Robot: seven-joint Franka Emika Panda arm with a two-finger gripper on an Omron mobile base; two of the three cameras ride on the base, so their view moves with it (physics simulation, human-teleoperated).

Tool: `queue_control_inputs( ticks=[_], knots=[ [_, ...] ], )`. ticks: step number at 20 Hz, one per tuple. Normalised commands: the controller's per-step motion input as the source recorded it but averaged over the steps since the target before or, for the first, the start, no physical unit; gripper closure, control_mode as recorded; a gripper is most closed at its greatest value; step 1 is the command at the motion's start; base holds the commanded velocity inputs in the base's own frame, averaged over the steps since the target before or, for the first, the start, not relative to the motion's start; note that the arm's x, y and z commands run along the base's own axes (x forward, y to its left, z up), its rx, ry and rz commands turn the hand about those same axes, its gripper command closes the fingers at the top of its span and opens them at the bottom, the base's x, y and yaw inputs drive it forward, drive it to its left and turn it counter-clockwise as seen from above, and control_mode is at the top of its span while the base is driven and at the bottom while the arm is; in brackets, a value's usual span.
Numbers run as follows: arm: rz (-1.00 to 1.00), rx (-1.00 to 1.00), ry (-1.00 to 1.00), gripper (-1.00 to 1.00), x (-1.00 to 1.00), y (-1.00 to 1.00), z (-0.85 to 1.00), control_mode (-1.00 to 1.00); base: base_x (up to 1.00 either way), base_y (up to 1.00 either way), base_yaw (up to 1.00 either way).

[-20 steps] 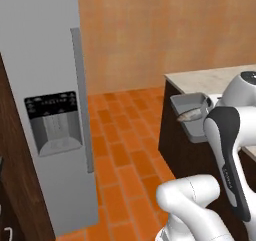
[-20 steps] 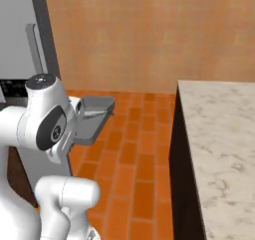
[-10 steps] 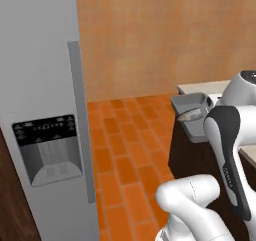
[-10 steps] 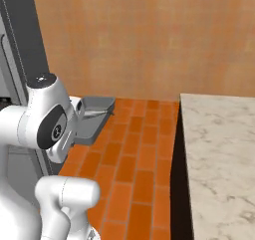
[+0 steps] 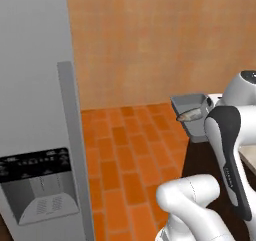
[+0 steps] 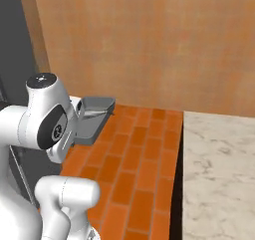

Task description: Take the meat container that has the fish and place it on the second highest rack of the freezer. Then take the vegetable container that has the potato and lemon wedge and place it on the highest rack of the freezer.

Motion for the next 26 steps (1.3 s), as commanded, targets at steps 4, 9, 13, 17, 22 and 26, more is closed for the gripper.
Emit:
queue_control_inputs(
  ticks=[4, 9, 13, 17, 22, 26],
  knots=[
    [0.00, 0.00, 0.00, 1.00, 0.00, 0.00, 0.00, 1.00, 0.76, -0.34, 0.16],
    [0.00, 0.00, 0.00, 1.00, 0.00, 0.00, 0.00, 1.00, 0.82, -0.34, 0.16],
    [0.00, 0.00, 0.00, 1.00, 0.00, 0.00, 0.00, 1.00, 0.89, -0.38, 0.16],
    [0.00, 0.00, 0.00, 1.00, 0.00, 0.00, 0.00, 1.00, 0.89, -0.36, 0.16],
    [0.00, 0.00, 0.00, 1.00, 0.00, 0.00, 0.00, 1.00, 0.89, -0.33, 0.18],
    [0.00, 0.00, 0.00, 1.00, 0.00, 0.00, 0.00, 1.00, 0.63, -0.33, 0.43]
  ],
)
